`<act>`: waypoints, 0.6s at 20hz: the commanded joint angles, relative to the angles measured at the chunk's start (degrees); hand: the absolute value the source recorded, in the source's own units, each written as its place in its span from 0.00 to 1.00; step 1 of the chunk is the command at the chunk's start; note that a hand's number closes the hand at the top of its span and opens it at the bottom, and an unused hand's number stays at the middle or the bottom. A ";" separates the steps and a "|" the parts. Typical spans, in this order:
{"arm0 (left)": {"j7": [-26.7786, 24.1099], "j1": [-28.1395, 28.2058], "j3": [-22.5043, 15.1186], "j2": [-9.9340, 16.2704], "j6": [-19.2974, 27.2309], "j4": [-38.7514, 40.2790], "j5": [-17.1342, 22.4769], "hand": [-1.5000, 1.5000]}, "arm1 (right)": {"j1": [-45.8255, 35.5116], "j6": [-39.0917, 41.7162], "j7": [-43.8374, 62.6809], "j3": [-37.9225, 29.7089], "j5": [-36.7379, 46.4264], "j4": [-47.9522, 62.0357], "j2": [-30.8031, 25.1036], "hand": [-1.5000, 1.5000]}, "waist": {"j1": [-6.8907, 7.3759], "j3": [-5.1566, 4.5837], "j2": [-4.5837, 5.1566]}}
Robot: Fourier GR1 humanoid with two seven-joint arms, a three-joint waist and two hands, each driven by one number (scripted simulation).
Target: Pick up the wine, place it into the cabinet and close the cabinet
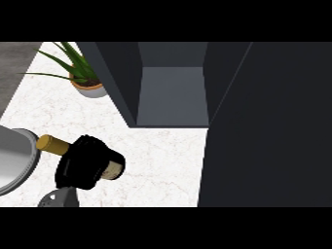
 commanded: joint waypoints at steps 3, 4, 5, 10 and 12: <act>-5.41 8.86 -0.22 -1.99 5.86 -9.00 5.74 1.00 | 0.92 0.33 4.51 -3.31 -4.39 -9.52 -1.26 0.00 | 0.33 0.06 0.11; -4.69 6.80 1.53 -2.00 5.34 -10.72 5.26 1.00 | 1.89 -0.23 5.21 -0.35 -1.36 -11.40 -0.91 0.00 | -0.11 0.02 0.14; -4.43 8.95 -0.08 -2.01 4.42 -12.92 6.54 1.00 | 2.56 -0.16 5.15 -1.60 -3.11 -11.14 -0.79 0.00 | -0.05 0.04 0.20; 1.64 13.78 -8.81 -2.05 6.42 -26.11 11.00 1.00 | 2.14 1.03 3.75 -3.49 -4.19 -10.22 -0.98 0.00 | 0.13 0.09 0.12; 5.88 12.95 -10.53 -2.05 8.54 -29.09 11.07 1.00 | 1.45 1.58 5.61 -3.97 -5.88 -11.08 -1.14 0.00 | -0.05 0.07 0.19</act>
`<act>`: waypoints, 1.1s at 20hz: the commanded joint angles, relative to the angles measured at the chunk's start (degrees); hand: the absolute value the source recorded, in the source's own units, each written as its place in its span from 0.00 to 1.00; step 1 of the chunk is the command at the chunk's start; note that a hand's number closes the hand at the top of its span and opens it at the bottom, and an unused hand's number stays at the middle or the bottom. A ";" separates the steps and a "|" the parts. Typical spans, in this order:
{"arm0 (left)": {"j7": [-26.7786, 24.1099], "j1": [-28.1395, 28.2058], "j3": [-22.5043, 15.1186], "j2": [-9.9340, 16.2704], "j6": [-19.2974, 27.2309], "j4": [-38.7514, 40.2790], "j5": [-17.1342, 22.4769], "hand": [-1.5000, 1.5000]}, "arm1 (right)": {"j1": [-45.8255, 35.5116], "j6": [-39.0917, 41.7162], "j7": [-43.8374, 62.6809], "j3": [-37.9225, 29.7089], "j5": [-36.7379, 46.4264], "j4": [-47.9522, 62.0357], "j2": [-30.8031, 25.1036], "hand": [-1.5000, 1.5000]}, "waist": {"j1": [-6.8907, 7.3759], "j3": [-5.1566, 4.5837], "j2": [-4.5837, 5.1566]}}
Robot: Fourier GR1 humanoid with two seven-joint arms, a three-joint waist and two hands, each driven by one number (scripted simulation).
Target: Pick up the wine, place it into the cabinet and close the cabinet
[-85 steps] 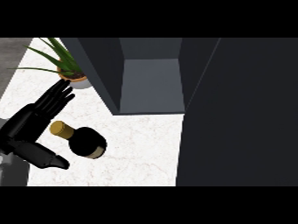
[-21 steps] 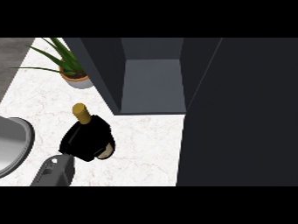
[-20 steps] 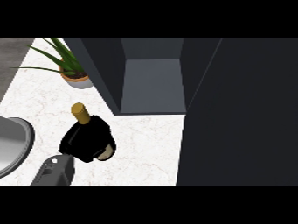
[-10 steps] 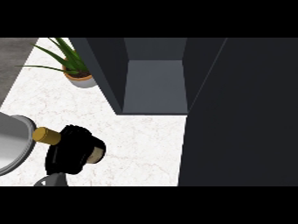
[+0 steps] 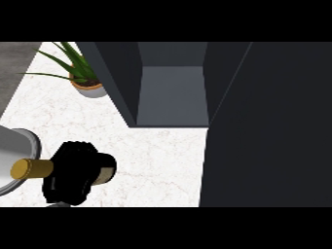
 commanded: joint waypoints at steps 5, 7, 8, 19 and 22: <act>12.31 5.54 -10.85 -0.14 9.19 -20.51 3.98 1.00 | 2.72 0.17 5.48 -1.19 -4.58 -11.72 -0.49 0.00 | -0.11 0.04 0.04; 12.23 3.28 -15.97 -0.15 15.38 -21.81 3.60 1.00 | 3.06 0.21 5.65 -1.04 -3.24 -11.97 -0.65 0.00 | -0.55 0.01 0.10; 12.53 6.77 -20.07 -0.15 18.54 -25.37 3.08 1.00 | 3.09 1.19 4.03 -1.40 -4.86 -10.44 -0.59 0.00 | -0.30 0.04 0.06; 28.53 -10.28 -29.21 -0.15 41.02 -28.64 4.00 1.00 | 6.78 2.74 3.09 -1.15 -6.19 -12.55 -0.44 0.00 | -1.30 0.01 0.20; 22.58 -15.61 -32.72 -0.15 46.27 -19.57 6.63 1.00 | 3.27 2.33 2.28 -0.61 -3.73 -8.14 0.88 0.00 | -1.15 -0.04 0.45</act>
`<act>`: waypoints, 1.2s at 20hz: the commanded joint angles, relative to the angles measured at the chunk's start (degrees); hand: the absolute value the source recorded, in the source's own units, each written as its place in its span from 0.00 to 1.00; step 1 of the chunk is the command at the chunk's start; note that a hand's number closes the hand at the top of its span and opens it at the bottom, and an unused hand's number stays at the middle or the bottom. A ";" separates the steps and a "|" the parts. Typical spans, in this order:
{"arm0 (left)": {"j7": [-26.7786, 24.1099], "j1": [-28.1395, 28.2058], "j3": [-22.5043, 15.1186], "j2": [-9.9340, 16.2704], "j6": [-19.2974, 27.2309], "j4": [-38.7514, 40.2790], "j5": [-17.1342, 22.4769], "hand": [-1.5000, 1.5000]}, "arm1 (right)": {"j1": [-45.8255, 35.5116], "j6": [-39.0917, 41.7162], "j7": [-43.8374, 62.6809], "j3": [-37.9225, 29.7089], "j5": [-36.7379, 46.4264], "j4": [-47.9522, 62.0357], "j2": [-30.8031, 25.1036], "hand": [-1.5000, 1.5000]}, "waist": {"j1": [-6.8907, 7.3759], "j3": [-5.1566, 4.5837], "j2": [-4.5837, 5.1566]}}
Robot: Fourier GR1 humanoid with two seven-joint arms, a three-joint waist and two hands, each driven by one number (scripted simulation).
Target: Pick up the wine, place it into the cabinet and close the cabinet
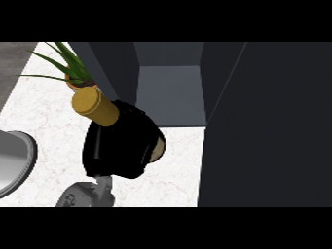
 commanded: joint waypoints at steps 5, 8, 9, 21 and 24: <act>3.29 -10.48 -0.81 -0.01 8.57 8.12 0.53 1.00 | 4.30 0.36 4.69 -0.31 -3.48 -13.49 -1.05 0.00 | -0.25 -0.01 0.06; -1.22 -12.62 -3.58 -0.01 11.40 13.84 2.51 1.00 | 4.47 0.35 5.02 -1.72 -4.63 -13.93 -0.88 0.00 | -0.72 -0.03 0.12; 0.30 -14.33 0.15 -0.01 9.97 15.83 0.71 1.00 | 4.33 1.14 4.98 -3.06 -6.18 -13.72 -1.54 0.00 | -0.51 0.00 0.15; -10.54 -20.47 -5.62 -0.01 11.43 32.13 11.95 1.00 | 4.38 2.86 5.47 -4.07 -7.91 -13.46 -1.02 0.00 | -0.99 -0.05 0.30; -17.21 -19.16 -7.63 -0.01 11.99 35.27 17.90 1.00 | 5.40 3.13 2.38 -2.27 -5.60 -10.84 0.37 0.00 | -0.98 -0.07 0.32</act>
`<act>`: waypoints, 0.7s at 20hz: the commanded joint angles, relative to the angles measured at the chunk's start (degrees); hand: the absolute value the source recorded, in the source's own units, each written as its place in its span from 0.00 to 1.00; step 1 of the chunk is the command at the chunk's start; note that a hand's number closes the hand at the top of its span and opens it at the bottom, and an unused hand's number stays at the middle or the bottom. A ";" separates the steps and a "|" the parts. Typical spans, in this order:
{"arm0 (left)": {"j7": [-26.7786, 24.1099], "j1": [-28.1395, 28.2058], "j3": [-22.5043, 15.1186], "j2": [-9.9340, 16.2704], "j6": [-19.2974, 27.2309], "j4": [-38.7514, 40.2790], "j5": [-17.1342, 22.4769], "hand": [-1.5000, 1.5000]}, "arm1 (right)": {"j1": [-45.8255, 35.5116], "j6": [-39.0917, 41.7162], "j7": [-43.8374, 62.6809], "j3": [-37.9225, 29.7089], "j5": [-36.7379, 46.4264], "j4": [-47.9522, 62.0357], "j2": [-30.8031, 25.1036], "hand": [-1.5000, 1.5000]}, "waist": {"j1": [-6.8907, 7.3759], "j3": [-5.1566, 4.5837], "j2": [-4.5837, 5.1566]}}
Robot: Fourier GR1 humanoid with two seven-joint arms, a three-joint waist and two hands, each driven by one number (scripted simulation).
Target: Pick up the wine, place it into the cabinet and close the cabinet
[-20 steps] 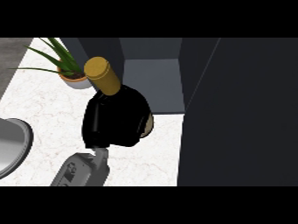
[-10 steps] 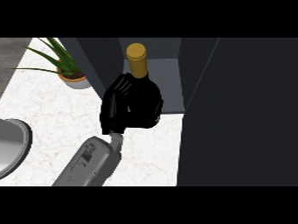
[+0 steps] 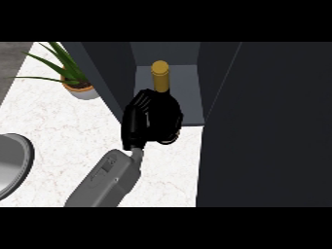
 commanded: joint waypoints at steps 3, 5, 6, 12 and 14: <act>-5.33 -3.24 -0.96 0.00 -1.03 7.16 7.09 1.00 | 4.35 1.14 5.87 -2.44 -7.70 -13.76 -1.87 0.00 | -0.57 0.00 0.00; -7.42 -4.46 1.30 0.00 -3.25 10.36 10.09 1.00 | 2.99 0.90 3.23 -1.94 -5.71 -9.87 -0.06 0.00 | -0.01 -0.01 0.08; -6.57 -6.24 2.19 0.00 -5.53 12.83 10.81 1.00 | 1.70 2.16 4.23 -5.84 -9.42 -8.69 -1.50 0.00 | 0.09 0.01 0.20; -7.99 -11.54 1.54 0.00 -2.83 17.38 14.79 1.00 | 4.54 2.84 1.29 -3.19 -7.24 -9.05 -0.08 0.00 | 0.07 0.04 0.04; -5.99 -12.63 4.45 0.30 -6.45 19.97 13.21 1.00 | 1.91 0.29 4.83 -0.68 -4.63 -10.13 1.61 0.00 | 0.82 -0.01 -0.02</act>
